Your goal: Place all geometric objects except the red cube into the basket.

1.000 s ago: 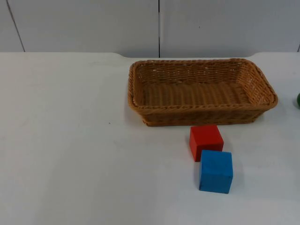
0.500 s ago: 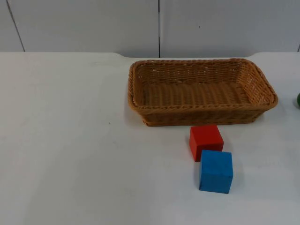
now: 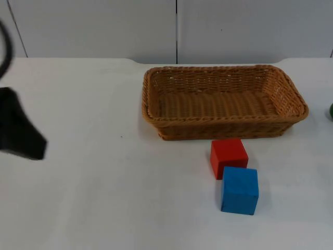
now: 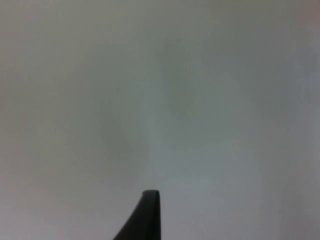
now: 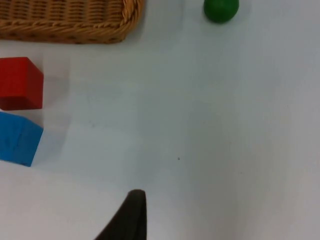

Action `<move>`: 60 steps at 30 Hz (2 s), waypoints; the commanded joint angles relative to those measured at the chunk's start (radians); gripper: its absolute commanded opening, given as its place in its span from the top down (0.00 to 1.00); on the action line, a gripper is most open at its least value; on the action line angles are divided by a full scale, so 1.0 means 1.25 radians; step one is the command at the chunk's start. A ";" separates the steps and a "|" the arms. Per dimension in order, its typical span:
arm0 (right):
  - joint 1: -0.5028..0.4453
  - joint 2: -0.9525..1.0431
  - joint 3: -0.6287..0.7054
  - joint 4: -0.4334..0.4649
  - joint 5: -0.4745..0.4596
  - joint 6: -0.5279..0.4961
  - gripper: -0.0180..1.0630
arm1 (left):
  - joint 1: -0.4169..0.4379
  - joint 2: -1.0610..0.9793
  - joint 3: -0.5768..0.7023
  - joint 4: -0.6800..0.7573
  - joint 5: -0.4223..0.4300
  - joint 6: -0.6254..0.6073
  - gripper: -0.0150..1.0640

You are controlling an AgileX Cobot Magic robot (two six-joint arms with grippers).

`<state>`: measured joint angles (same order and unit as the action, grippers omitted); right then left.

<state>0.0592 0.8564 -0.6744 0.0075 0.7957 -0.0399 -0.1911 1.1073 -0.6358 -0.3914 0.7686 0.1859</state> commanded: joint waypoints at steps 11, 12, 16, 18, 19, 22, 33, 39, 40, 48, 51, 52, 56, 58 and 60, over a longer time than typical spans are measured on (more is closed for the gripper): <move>-0.004 0.001 -0.005 0.002 0.000 0.002 0.01 | -0.320 0.297 -0.221 0.173 -0.078 -0.261 0.12; -0.004 0.001 -0.005 0.002 0.000 0.002 0.01 | -0.348 0.326 -0.254 0.196 -0.078 -0.292 0.12; -0.004 0.001 -0.005 0.002 0.000 0.002 0.01 | -0.412 0.433 -0.353 0.265 -0.072 -0.395 0.12; -0.004 0.001 -0.005 0.002 0.000 0.002 0.01 | -0.455 0.514 -0.436 0.320 -0.040 -0.486 0.12; -0.004 0.001 -0.005 0.002 0.000 0.002 0.01 | -0.472 0.549 -0.473 0.350 -0.022 -0.522 0.12; -0.004 0.001 -0.005 0.002 -0.001 0.002 0.01 | -0.502 0.607 -0.537 0.393 0.009 -0.595 0.12; -0.004 0.001 -0.005 -0.002 -0.012 0.002 0.01 | -0.573 0.825 -0.747 0.414 0.088 -0.791 0.12; -0.004 0.001 -0.005 -0.002 -0.016 0.002 0.01 | -0.573 0.865 -0.757 0.436 0.060 -0.888 0.12; -0.004 0.001 -0.005 -0.002 -0.019 0.002 0.01 | -0.573 0.872 -0.757 0.447 0.058 -0.898 0.12; -0.004 0.001 -0.005 0.002 -0.026 0.002 0.01 | -0.584 0.909 -0.757 0.440 0.030 -0.917 0.12; -0.004 0.001 -0.005 0.002 -0.026 0.002 0.01 | -0.590 0.916 -0.757 0.434 0.003 -0.924 0.12; -0.004 0.001 -0.005 0.002 -0.026 0.002 0.01 | -0.590 0.920 -0.757 0.436 0.000 -0.924 0.12; -0.004 0.001 -0.005 0.003 -0.028 0.002 0.01 | -0.590 0.929 -0.757 0.434 -0.006 -0.924 0.12; -0.004 0.001 -0.005 0.003 -0.028 0.002 0.01 | -0.590 0.932 -0.757 0.424 -0.025 -0.924 0.12; -0.004 0.001 -0.005 0.005 -0.026 0.002 0.01 | -0.590 0.934 -0.757 0.416 -0.040 -0.924 0.12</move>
<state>0.0592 0.8564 -0.6744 0.0075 0.7679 -0.0381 -0.9244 2.2755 -1.5771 0.1420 0.7335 -0.9598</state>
